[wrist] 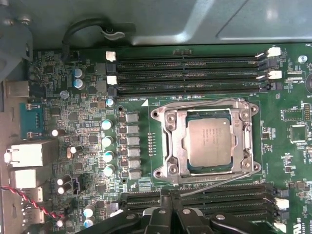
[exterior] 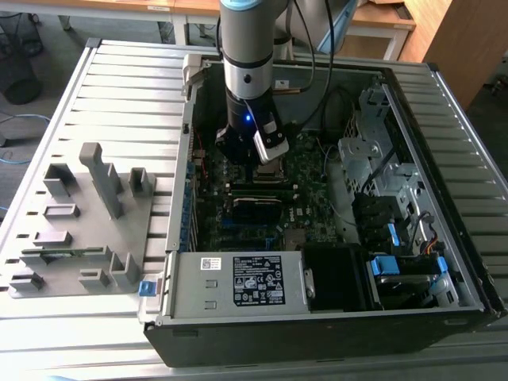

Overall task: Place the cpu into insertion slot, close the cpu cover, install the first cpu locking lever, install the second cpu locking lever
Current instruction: 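Install the second cpu locking lever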

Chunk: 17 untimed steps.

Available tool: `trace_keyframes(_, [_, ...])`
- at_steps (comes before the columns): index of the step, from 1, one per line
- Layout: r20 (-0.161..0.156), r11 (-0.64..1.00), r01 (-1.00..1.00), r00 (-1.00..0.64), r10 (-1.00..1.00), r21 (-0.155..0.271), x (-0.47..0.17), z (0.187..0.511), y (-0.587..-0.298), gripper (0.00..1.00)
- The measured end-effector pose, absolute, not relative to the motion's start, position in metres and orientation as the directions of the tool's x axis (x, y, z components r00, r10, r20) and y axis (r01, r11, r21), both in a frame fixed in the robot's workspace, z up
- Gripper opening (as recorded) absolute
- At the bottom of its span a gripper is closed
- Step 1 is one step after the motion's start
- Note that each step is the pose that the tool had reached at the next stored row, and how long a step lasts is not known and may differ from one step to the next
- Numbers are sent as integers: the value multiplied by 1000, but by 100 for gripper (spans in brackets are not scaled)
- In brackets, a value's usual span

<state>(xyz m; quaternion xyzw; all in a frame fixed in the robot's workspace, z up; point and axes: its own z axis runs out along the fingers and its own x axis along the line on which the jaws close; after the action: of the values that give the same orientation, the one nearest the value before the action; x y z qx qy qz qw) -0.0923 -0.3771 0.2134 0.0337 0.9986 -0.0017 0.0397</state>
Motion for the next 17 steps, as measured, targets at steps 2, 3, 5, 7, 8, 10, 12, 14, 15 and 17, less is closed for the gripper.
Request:
trace_keyframes(2, [-80,998,67,-995,67,1,-94,212,-377,10])
trace_keyframes(3, [-80,998,68,-995,67,2,-94,211,-377,10])
trace_keyframes(5, [-80,998,68,-994,68,4,-95,209,-377,10])
trace_keyframes(7, [-80,998,68,-994,68,6,-96,207,-377,10])
trace_keyframes(8, [-80,998,68,-995,68,6,-97,206,-377,10])
trace_keyframes(10, [-80,998,67,-995,68,8,-98,203,-377,10])
trace_keyframes(12, [-79,998,67,-995,68,14,-98,202,-377,10])
trace_keyframes(14, [-79,997,67,-994,69,25,-98,202,-377,10])
trace_keyframes(15, [-79,997,67,-994,70,33,-98,201,-377,10])
trace_keyframes(17, [-79,997,67,-994,71,47,-99,201,-377,10])
